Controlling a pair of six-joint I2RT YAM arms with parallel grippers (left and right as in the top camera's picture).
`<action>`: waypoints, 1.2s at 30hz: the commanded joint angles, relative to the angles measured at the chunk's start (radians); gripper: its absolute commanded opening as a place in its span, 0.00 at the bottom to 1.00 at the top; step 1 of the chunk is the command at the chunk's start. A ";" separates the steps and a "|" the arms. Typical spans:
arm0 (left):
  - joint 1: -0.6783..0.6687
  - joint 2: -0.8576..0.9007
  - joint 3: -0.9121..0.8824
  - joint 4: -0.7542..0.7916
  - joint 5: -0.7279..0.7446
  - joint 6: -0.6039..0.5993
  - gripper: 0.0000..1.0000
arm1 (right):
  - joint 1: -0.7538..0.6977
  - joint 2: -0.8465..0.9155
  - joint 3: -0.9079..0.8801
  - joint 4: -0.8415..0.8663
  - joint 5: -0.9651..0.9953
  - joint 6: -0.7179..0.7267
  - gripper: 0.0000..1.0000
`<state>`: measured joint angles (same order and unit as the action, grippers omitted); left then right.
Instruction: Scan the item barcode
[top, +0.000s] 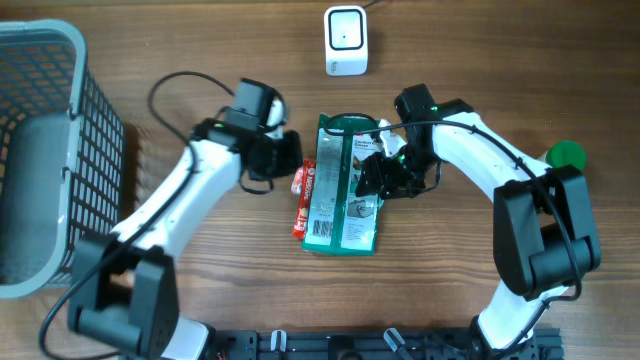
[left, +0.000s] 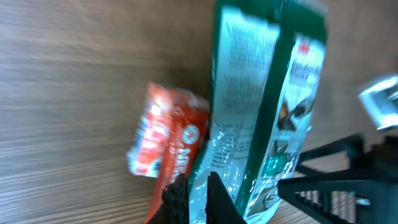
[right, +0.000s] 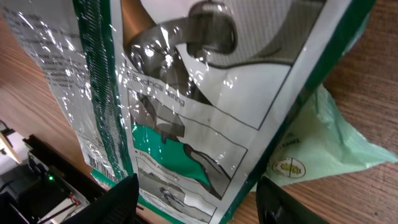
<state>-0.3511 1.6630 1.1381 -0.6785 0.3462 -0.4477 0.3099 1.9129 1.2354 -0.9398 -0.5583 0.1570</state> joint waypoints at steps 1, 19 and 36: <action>-0.066 0.066 0.006 0.001 -0.015 -0.038 0.04 | 0.008 -0.005 -0.005 0.009 -0.027 0.000 0.61; -0.112 0.201 0.006 0.019 -0.026 -0.040 0.04 | 0.007 -0.005 -0.058 0.132 -0.237 -0.072 0.40; -0.112 0.201 0.006 0.019 -0.026 -0.040 0.04 | 0.006 -0.044 -0.058 0.124 -0.371 -0.076 0.41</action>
<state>-0.4576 1.8412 1.1385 -0.6651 0.3267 -0.4774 0.3069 1.9118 1.1820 -0.8253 -0.8829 0.1024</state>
